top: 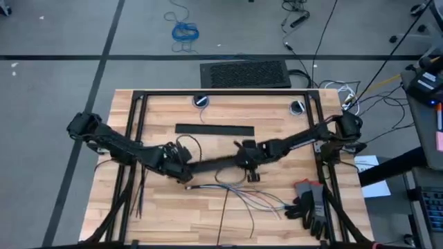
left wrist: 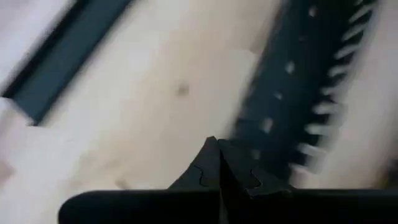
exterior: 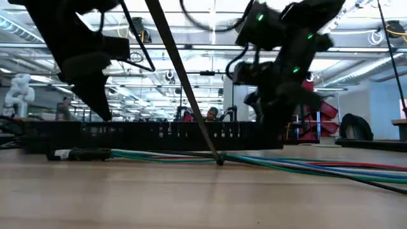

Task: Ziptie cables
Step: Adjust the cable duct, then put the cable wires into the cable duct

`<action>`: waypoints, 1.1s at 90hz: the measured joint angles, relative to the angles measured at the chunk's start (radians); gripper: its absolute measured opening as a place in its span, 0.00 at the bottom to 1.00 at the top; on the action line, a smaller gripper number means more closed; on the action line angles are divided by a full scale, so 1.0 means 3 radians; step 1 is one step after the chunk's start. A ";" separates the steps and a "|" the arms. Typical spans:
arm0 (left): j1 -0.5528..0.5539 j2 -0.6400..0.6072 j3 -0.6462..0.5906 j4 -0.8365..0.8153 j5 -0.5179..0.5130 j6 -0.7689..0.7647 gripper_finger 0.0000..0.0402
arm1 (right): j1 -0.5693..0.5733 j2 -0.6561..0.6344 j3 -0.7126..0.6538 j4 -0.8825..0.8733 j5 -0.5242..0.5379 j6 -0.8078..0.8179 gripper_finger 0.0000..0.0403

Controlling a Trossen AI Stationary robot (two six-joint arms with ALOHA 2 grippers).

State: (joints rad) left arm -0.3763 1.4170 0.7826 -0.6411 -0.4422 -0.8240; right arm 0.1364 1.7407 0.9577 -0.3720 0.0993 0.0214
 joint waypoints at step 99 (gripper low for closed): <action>-0.0691 0.0903 -0.0003 0.1722 0.0005 0.0947 0.20 | 0.1024 -0.0668 0.0001 -0.0006 0.1223 0.1127 0.43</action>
State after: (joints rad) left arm -0.5836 1.6878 0.7818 -0.1245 -0.4407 -0.5399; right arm 0.4435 1.5405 0.9581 -0.3738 0.4663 0.3596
